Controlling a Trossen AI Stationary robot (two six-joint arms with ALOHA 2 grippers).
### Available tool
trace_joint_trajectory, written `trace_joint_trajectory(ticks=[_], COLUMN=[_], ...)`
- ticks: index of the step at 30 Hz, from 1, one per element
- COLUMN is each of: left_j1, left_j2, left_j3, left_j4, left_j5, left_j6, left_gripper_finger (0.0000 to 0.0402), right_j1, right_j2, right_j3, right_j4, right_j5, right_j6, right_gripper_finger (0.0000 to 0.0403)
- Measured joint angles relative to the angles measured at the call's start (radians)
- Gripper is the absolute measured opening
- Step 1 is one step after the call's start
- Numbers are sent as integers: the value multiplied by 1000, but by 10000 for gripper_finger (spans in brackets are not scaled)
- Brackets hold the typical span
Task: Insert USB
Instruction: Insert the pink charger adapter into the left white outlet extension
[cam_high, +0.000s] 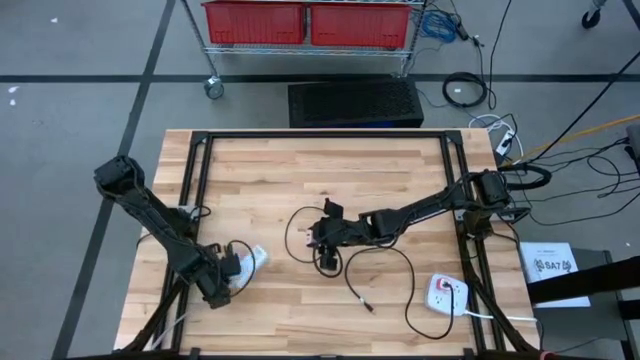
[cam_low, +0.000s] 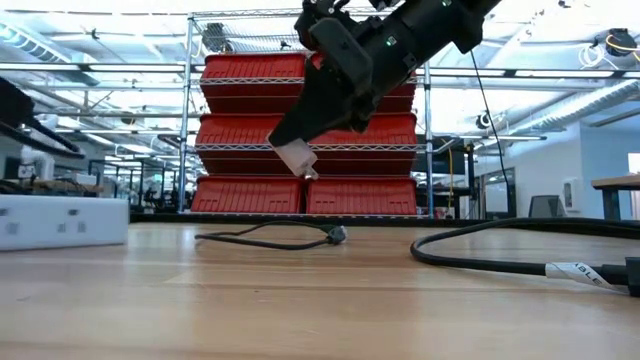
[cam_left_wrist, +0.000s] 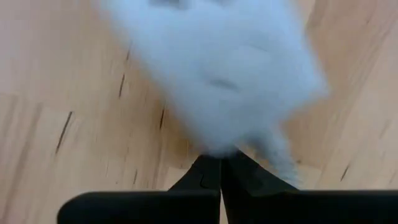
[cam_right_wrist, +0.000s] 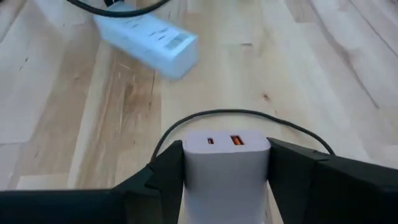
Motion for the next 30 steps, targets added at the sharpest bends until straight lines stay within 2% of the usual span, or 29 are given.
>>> trace_joint_trajectory(ticks=[5,7,9,14,18,21,23,26,30], left_j1=[35,55,65,81,68,39,9,-27,-37], left_j2=[-2,2,3,2,-39,-87,-121,-139,-58], left_j3=[-22,-27,-28,-19,53,112,152,175,171], left_j4=[50,59,87,138,-7,-99,-70,14,28], left_j5=[-91,-256,-332,-361,-297,-194,-130,-102,-18], left_j6=[1,1,1,91,143,208,258,281,267], left_gripper_finger=[2,1,1,1,1,1,1,1,1], right_j1=[1,1,1,5,9,13,14,14,16], right_j2=[0,0,-1,-1,0,0,0,0,0], right_j3=[0,0,-10,-59,-68,-68,-68,-68,-68], right_j4=[76,125,186,285,275,282,281,275,276], right_j5=[29,30,30,24,22,22,22,22,22], right_j6=[3,9,11,14,18,13,10,10,3], right_gripper_finger=[160,160,160,160,160,160,160,160,160])
